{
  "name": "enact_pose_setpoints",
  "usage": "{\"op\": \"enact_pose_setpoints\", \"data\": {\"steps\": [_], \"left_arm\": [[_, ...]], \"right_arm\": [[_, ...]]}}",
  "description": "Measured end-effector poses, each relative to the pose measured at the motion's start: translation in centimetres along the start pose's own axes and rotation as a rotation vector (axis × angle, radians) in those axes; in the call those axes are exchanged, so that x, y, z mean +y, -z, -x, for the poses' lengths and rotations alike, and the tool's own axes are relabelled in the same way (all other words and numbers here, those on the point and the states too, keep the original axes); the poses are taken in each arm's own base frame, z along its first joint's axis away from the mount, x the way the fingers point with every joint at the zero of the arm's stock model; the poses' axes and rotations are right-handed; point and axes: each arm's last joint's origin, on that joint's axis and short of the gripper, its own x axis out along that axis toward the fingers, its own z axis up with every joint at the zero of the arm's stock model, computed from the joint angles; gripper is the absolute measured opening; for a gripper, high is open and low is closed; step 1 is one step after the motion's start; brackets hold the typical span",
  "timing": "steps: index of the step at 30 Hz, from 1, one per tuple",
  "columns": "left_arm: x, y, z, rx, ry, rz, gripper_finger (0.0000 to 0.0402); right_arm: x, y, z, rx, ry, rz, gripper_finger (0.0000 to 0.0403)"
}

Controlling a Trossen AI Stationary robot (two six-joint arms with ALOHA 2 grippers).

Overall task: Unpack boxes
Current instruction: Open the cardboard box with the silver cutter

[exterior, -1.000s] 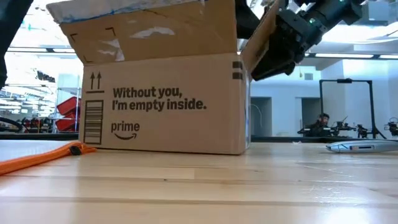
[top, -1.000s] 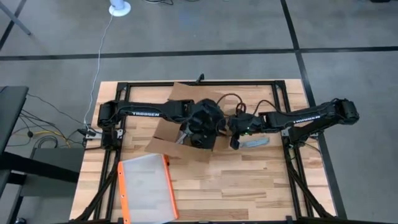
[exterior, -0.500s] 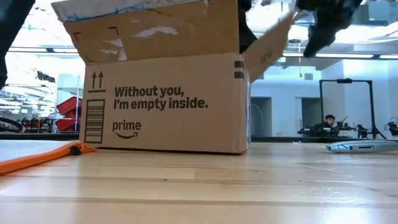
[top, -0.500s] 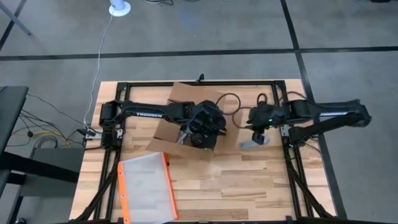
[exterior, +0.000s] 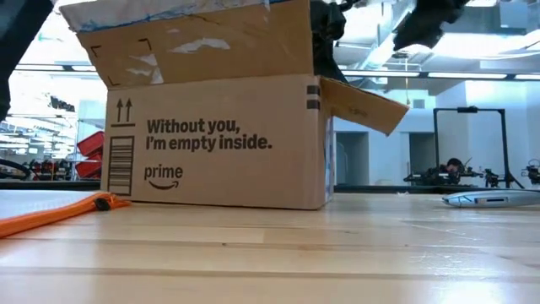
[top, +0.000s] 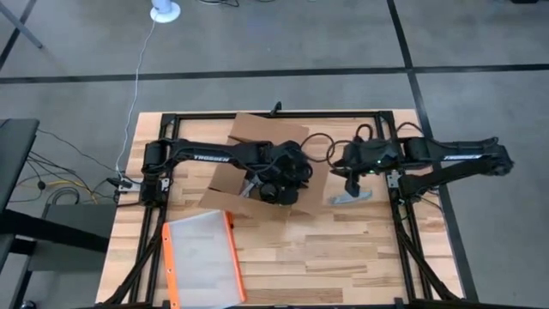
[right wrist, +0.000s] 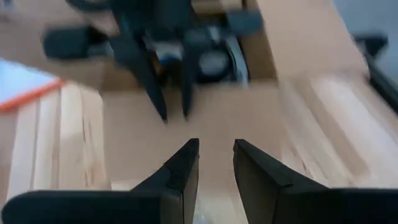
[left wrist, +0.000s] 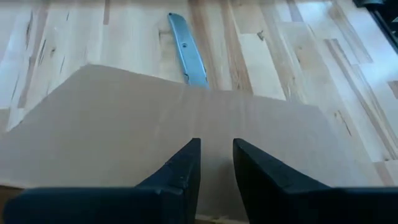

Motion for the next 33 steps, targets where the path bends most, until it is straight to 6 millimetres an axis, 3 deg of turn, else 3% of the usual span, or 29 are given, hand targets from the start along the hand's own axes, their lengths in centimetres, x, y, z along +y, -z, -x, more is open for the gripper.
{"op": "enact_pose_setpoints", "data": {"steps": [4,7,13,21,25,33], "left_arm": [[-0.2,-2.2,2.2,0.029,-0.008,-0.042,0.0082],[-0.5,-3.0,4.6,0.164,-0.012,-0.079,0.0082],[-0.1,-1.9,8.0,0.464,-0.121,-0.125,0.0082],[3.4,-0.3,9.5,0.589,-0.135,-0.085,0.0082],[4.7,0.9,9.6,0.658,-0.143,-0.106,0.0082],[6.1,1.8,10.2,0.719,-0.136,-0.092,0.0082]], "right_arm": [[0.4,-1.1,-2.2,-0.084,-0.006,0.088,0.0087],[0.2,-1.4,-4.0,-0.074,0.017,0.114,0.0087],[0.1,-1.4,-7.7,-0.033,0.041,0.118,0.0087],[0.8,-3.7,-11.1,-0.070,0.032,0.148,0.0087],[1.2,-6.0,-11.8,0.043,0.045,0.196,0.0087],[2.2,-11.8,-10.4,0.129,0.017,0.190,0.0087]]}}
